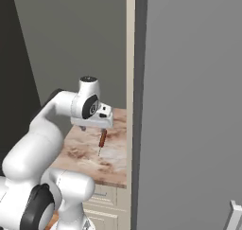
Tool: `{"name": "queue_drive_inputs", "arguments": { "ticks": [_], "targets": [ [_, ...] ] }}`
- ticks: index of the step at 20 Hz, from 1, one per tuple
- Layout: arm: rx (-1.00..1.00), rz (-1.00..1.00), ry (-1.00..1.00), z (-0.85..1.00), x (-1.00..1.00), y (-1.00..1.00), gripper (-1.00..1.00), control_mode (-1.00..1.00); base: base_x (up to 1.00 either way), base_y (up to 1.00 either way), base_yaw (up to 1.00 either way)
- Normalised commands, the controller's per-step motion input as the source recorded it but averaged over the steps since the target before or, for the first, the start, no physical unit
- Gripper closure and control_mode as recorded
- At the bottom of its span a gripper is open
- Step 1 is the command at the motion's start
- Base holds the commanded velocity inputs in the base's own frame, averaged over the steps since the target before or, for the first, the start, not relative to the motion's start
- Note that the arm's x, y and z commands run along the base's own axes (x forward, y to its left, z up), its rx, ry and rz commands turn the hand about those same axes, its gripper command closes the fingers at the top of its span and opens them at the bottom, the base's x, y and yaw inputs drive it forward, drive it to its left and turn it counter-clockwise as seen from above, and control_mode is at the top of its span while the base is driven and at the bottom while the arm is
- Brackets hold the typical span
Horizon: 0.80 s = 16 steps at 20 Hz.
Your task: Store the hot dog in the freezer for long-term storage. Close the freezer door after placing the cooked food.
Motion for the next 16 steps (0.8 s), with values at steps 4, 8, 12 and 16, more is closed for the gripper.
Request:
{"name": "queue_drive_inputs", "arguments": {
  "ticks": [4,8,12,16],
  "targets": [
    [0.0,0.0,0.0,-0.43,0.09,-0.01,-1.0,-1.0,0.0,0.0,0.0],
    [0.0,0.0,0.0,-0.39,0.33,0.0,-1.0,-1.0,0.0,0.0,0.0],
    [-0.01,0.0,0.0,-0.46,0.38,0.0,-1.0,-1.0,0.0,0.0,0.0],
    [-0.02,0.0,0.0,-0.51,0.34,0.0,-1.0,-1.0,0.0,0.0,0.0]
  ]
}}
